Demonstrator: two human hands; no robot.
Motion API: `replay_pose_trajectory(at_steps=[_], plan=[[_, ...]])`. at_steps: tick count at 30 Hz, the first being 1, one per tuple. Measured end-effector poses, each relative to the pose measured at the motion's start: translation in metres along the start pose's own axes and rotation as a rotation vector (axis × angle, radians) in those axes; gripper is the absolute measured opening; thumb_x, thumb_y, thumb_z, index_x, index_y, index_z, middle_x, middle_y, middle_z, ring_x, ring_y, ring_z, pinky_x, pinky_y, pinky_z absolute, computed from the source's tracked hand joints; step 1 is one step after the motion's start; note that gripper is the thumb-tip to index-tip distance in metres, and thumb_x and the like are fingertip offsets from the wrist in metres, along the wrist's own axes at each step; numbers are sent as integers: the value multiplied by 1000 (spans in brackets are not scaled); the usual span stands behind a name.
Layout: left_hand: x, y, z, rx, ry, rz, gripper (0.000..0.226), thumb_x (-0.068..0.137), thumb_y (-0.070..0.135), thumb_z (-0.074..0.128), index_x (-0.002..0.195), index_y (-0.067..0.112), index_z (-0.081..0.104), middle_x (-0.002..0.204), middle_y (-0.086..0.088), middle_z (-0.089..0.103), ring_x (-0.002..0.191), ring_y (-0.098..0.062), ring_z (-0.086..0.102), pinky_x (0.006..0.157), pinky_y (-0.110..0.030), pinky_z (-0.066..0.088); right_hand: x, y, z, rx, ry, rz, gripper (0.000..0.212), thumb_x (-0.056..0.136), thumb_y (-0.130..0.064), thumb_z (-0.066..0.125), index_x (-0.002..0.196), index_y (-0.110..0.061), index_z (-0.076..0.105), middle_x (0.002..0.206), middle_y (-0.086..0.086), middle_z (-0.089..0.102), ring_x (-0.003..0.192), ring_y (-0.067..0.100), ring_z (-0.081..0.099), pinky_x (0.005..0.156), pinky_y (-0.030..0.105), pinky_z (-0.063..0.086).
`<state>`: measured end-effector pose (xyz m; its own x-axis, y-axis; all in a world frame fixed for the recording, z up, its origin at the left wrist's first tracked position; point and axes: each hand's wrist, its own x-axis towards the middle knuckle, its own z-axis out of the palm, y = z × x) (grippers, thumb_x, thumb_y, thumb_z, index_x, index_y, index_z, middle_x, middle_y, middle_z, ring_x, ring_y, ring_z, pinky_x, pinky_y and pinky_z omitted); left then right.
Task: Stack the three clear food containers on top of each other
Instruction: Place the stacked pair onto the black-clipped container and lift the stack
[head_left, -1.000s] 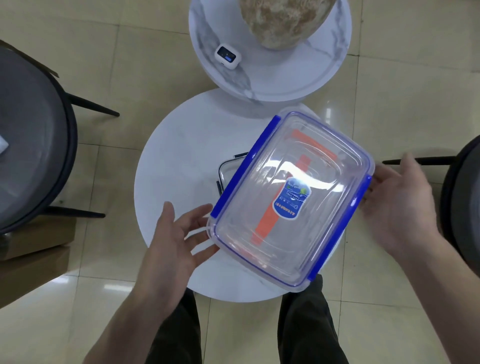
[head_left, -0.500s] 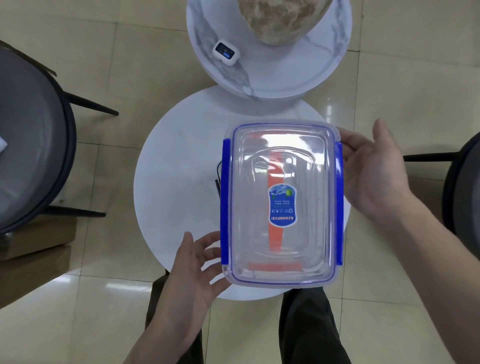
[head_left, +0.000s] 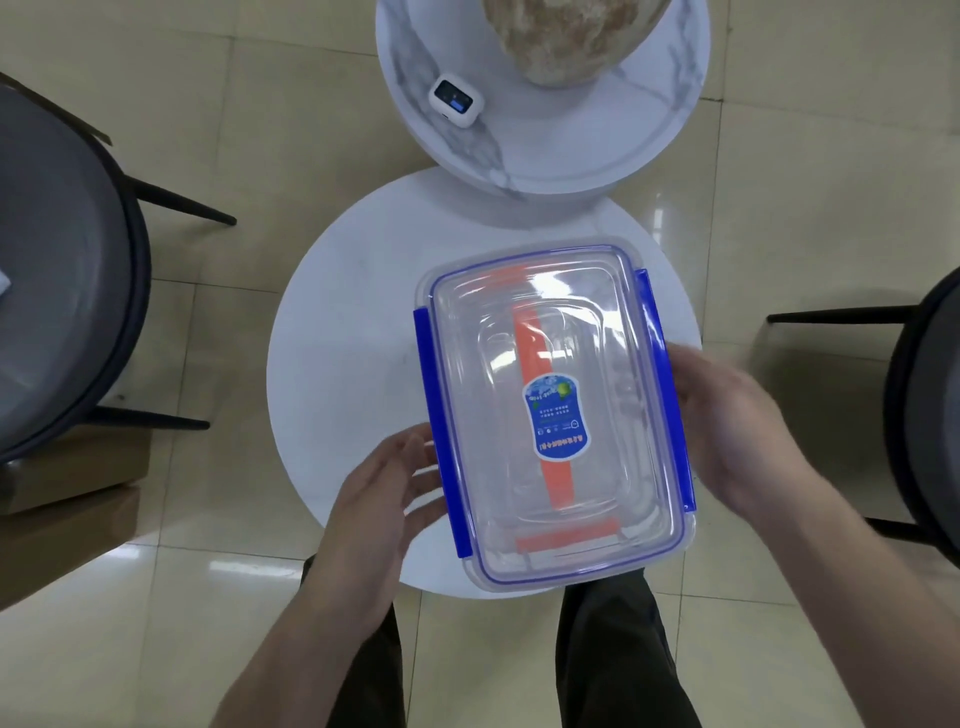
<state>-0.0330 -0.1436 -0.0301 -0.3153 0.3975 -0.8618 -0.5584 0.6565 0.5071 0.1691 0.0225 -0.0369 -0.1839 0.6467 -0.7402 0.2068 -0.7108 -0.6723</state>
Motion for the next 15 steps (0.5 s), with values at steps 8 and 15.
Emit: replay_pose_trajectory(at_steps=[8, 15], plan=[[15, 8, -3, 105, -9, 38, 27, 91, 11, 70, 116, 21, 70, 104, 2, 82, 93, -20, 80, 77, -39, 67, -26, 27, -13, 9, -37, -3, 33, 80, -21, 63, 111, -15, 72, 103, 8, 77, 90, 25, 75, 65, 34, 63], [12, -6, -9, 34, 1, 65, 50, 66, 28, 74, 115, 20, 69, 100, 3, 83, 92, -23, 81, 74, -39, 67, -17, 20, -8, -9, -51, -15, 22, 93, -7, 58, 101, -17, 75, 96, 6, 79, 84, 22, 76, 64, 33, 64]])
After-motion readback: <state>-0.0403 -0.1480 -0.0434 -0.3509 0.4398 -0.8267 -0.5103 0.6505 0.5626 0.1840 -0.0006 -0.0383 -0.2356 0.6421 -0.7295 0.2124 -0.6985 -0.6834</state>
